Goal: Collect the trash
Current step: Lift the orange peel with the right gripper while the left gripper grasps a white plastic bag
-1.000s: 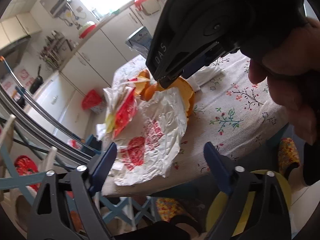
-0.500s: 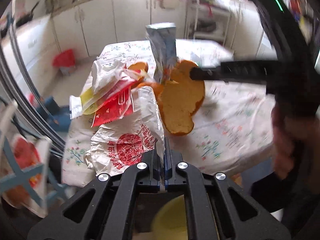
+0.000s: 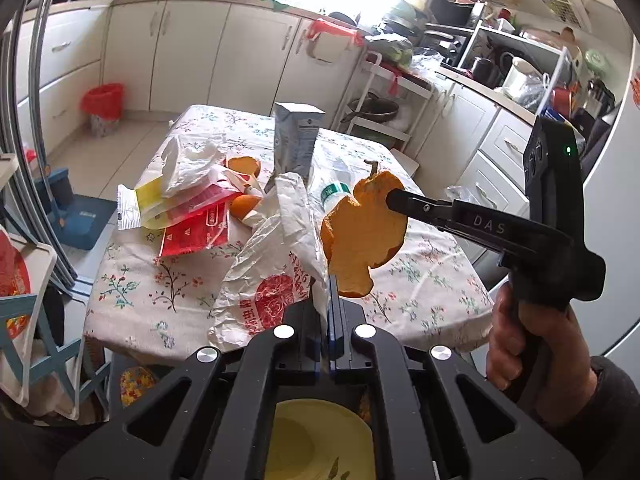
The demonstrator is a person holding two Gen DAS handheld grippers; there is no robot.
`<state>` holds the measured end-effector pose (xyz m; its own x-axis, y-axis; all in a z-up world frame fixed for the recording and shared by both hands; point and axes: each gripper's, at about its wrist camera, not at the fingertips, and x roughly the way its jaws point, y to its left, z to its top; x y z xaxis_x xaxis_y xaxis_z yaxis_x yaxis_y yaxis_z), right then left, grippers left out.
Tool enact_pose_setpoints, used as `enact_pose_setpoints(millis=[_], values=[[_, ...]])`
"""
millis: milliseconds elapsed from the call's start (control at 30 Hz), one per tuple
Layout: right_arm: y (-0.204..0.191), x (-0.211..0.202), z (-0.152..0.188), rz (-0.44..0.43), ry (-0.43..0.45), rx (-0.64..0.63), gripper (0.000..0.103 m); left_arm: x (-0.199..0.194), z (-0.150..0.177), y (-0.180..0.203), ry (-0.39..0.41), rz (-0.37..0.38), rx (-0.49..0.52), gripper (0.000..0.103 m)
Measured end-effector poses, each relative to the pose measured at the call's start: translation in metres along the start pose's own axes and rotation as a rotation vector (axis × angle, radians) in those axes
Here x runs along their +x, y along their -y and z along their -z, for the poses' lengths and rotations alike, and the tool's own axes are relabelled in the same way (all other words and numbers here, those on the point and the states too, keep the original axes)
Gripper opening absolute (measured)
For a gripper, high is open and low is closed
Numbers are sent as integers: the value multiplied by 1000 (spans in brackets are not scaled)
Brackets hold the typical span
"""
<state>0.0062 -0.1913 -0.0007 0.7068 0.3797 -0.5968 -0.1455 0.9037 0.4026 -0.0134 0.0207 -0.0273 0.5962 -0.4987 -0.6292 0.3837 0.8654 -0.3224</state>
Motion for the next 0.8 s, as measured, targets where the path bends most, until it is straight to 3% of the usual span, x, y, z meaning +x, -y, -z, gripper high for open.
enact_pose_setpoints(millis=[400,800], values=[[-11,-55,47,5,33,-14,7,-57,36,49,21,-19,144,2],[-5,-76,107,28,-60,34,7,-87,70,53,-38,-27,123,2]])
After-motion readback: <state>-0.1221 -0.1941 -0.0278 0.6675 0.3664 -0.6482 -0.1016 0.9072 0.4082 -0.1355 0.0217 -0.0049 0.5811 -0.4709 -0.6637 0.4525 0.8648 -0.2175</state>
